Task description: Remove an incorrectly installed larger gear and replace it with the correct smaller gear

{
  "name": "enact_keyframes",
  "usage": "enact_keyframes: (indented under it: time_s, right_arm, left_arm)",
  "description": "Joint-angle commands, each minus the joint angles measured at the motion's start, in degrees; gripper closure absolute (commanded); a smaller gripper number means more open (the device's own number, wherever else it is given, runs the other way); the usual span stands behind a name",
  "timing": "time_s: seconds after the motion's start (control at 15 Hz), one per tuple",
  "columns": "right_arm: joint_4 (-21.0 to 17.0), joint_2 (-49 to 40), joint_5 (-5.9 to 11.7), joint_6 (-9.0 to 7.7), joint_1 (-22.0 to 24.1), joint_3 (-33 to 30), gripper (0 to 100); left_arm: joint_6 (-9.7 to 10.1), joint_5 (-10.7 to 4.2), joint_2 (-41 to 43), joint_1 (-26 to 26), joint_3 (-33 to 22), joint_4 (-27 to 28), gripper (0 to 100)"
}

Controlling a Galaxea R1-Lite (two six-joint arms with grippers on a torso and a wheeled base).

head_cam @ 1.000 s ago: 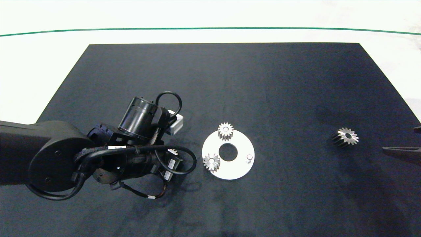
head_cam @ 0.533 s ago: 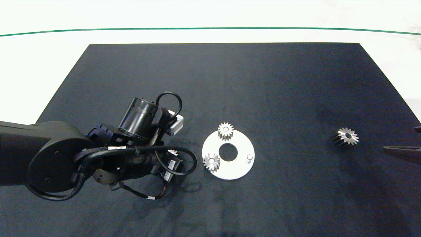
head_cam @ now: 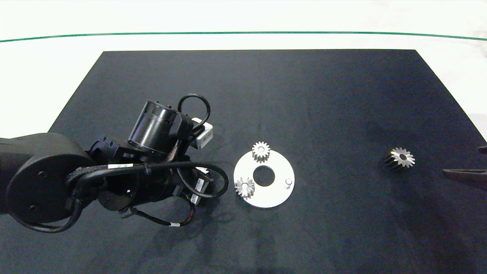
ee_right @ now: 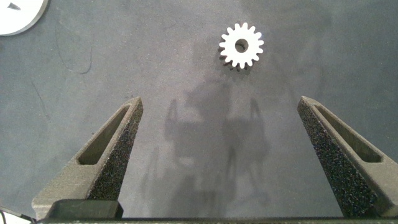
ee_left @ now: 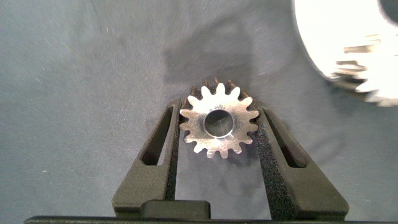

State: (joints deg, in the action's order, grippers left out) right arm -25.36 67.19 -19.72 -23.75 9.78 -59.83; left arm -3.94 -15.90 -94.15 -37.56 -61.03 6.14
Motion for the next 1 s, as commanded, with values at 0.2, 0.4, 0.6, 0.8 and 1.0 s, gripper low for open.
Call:
enact_keyframes:
  time_s: [0.2,0.4,0.6,0.8,1.0]
  right_arm:
    - [-0.1,-2.2,-0.93,0.02,0.6,-0.3,0]
    - [-0.1,-4.3,-2.16,0.10,3.0,-0.3,0]
    - [0.0,-7.8,-3.13,1.77,7.0,-0.5,0]
    - [-0.1,-10.1,-2.69,3.80,7.3,-0.3,0]
    - [-0.2,-10.3,-2.60,4.50,8.2,-0.1,0]
  left_arm:
    - [-0.11,-1.33,3.0,-7.7,-1.1,0.1,84]
    - [-0.37,-3.44,2.2,-11.7,-2.3,0.0,84]
    - [-0.72,-3.53,-0.4,-13.6,-3.8,0.0,84]
    - [-1.51,-4.67,-4.2,-16.0,-6.2,0.0,84]
    - [-2.21,-5.64,-8.9,-19.4,-11.1,0.0,84]
